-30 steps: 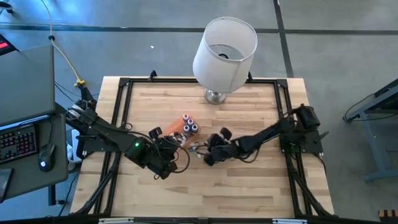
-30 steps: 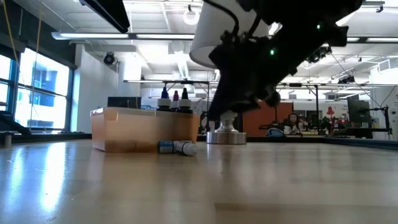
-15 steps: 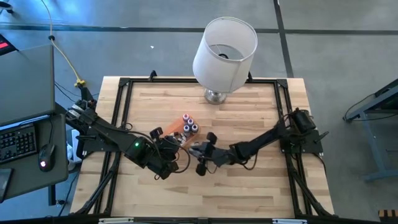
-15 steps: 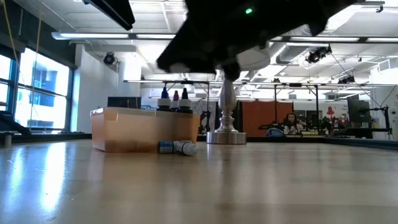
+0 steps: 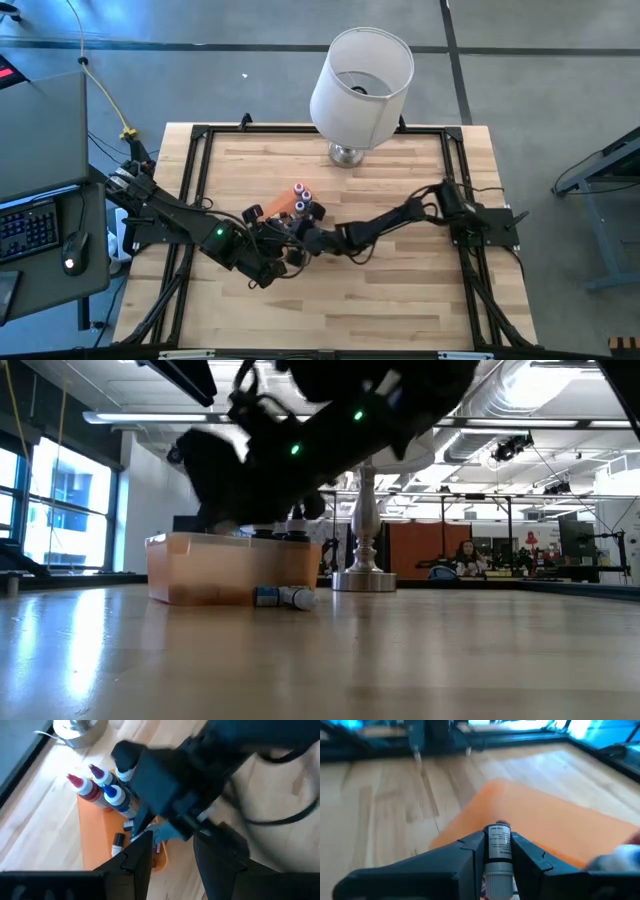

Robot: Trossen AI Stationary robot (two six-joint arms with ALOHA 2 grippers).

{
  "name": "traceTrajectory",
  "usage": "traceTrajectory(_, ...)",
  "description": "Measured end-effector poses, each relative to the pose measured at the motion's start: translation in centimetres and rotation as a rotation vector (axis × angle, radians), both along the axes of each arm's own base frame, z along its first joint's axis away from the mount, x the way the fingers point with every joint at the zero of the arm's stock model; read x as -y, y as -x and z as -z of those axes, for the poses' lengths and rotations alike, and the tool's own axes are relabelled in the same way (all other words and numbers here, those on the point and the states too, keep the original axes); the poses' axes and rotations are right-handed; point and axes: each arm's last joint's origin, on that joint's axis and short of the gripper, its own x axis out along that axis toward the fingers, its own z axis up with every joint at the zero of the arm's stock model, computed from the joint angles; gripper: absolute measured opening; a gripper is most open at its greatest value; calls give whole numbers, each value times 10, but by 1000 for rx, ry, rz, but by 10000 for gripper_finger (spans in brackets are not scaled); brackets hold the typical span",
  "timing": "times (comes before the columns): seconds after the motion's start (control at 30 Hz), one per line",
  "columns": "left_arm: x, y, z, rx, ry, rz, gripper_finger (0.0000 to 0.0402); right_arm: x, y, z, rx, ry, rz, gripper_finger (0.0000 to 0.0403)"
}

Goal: Pick & Place food coloring
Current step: Put the small black food coloring bottle bottle into the bin, then put the bottom small green food coloring bottle into the bin

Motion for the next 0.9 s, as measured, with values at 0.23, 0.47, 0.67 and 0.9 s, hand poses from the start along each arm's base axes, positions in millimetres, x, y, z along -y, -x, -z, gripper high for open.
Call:
traceTrajectory(0.23,0,1,0,-11,10,6,140,0,-10,5,-124,111,-68,103)
traceTrajectory(0.47,0,0,-1,-4,12,6,140,-6,-13,-2,-122,157,-81,147)
traceTrajectory(0.67,2,0,-2,-3,36,16,140,-29,-8,-13,-167,168,-126,160)
traceTrajectory(0.9,4,2,0,-6,23,18,140,-61,21,-36,-261,117,-29,146)
